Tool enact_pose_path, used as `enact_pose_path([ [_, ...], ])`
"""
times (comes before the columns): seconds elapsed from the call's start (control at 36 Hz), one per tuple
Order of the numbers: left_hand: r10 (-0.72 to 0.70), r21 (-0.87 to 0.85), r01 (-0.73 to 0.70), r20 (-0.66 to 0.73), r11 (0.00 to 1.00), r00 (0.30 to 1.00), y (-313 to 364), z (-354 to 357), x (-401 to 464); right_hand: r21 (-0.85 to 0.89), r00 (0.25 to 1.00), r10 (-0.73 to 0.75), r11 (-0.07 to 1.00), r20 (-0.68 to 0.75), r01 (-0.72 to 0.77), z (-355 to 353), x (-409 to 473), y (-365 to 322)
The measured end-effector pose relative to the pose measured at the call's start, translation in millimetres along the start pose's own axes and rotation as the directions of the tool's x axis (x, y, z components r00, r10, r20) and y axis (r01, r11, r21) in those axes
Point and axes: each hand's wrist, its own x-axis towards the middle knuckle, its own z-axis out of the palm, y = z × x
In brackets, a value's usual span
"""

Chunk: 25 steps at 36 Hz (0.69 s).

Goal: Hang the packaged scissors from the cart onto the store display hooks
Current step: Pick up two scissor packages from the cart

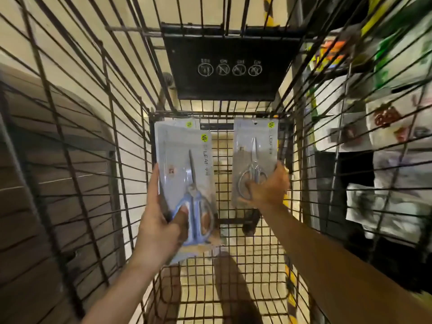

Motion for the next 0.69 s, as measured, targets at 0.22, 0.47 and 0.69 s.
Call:
enact_pose_path([
  [0.22, -0.014, -0.012, 0.014, -0.020, 1.000, 1.000, -2, 3, -8, -0.062, 0.998, 0.051, 0.997, 0.039, -0.049, -2, 7, 2],
  [0.47, -0.038, 0.010, 0.038, -0.015, 0.999, 0.999, -1, 12, -9, -0.054, 0.997, 0.073, 0.996, 0.034, -0.071, -11, 10, 4],
  [0.69, -0.055, 0.089, 0.054, 0.012, 0.995, 0.998, 1, 17, -8, 0.246, 0.986, 0.061, 0.964, 0.154, -0.098, -16, -16, 20],
])
